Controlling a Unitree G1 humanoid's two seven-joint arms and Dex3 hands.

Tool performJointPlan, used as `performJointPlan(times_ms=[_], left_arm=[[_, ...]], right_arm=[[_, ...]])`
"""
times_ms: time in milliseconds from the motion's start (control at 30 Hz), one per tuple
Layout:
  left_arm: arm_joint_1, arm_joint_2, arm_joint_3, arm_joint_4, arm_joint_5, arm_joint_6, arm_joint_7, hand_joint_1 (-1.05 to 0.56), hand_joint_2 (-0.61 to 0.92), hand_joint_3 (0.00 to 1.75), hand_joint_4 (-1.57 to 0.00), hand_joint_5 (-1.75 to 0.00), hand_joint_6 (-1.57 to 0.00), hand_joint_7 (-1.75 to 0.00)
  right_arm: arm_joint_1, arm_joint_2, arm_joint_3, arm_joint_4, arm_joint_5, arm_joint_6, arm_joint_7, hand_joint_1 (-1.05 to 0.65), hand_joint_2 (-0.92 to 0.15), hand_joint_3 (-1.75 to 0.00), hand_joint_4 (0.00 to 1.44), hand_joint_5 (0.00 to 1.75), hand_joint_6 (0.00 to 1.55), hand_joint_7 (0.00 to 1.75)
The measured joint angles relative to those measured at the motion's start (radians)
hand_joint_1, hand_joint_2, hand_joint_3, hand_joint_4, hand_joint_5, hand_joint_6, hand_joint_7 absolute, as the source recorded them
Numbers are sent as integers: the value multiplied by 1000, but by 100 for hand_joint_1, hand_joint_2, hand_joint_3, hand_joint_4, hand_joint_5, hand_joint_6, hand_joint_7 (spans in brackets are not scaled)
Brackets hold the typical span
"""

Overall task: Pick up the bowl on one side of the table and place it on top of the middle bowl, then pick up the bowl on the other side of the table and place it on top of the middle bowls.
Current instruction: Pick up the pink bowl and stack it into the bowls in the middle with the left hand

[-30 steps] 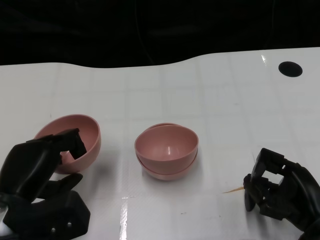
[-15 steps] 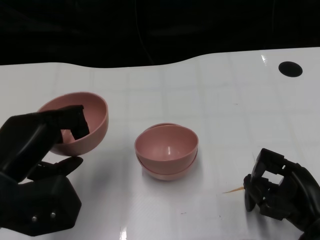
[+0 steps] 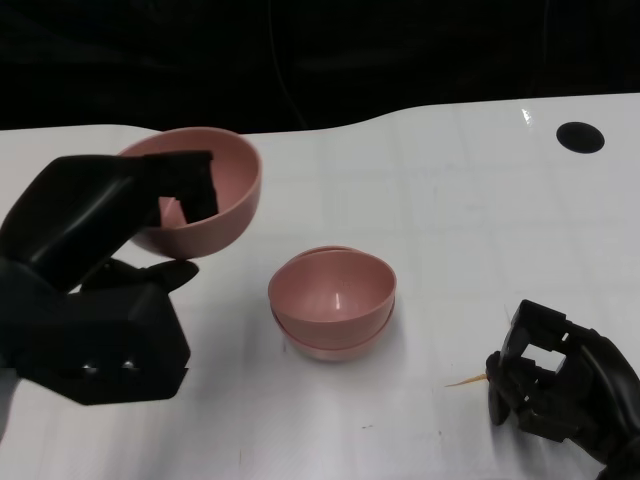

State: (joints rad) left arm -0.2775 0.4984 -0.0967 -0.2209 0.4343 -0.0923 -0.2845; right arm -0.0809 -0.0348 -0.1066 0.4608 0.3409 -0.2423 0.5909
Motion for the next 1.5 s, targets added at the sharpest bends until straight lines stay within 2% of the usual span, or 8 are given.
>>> performJointPlan(times_ms=[233, 400, 500, 667, 900, 1000, 1500], left_arm=[[-111, -63, -94, 23, 9, -13, -8, -2, 46, 107, -84, -175, -73, -166], [-165, -99, -151, 45, 29, -19, -14, -7, 52, 100, -84, -175, -78, -157], [-186, -115, -181, 53, 35, -17, -34, -7, 51, 100, -85, -175, -79, -158], [-212, -136, -213, 67, 46, -3, -51, -7, 46, 106, -85, -175, -70, -173], [-214, -157, -234, 98, 63, -11, -55, -4, 42, 107, -85, -175, -67, -175], [-213, -160, -234, 99, 64, -13, -55, -2, 45, 103, -81, -175, -63, -175], [-142, -183, -234, 121, 74, -17, -39, -4, 55, 96, -78, -175, -60, -175]], right_arm=[[1, 13, 5, -6, -4, -1, -8, -16, -64, -89, 87, 175, 75, 153], [2, 22, 7, -18, -4, -1, -17, -17, -64, -88, 87, 175, 75, 153], [4, 29, 12, -27, -4, 5, -25, -17, -64, -88, 88, 175, 76, 153], [11, 35, 23, -56, -5, 12, -38, -16, -64, -88, 88, 175, 75, 153], [24, 35, 32, -62, -6, 12, -48, -17, -65, -88, 88, 175, 74, 153], [29, 35, 33, -68, -5, 12, -52, -16, -65, -89, 88, 175, 75, 154], [35, 35, 32, -80, -3, 12, -49, -16, -64, -89, 88, 175, 76, 152]])
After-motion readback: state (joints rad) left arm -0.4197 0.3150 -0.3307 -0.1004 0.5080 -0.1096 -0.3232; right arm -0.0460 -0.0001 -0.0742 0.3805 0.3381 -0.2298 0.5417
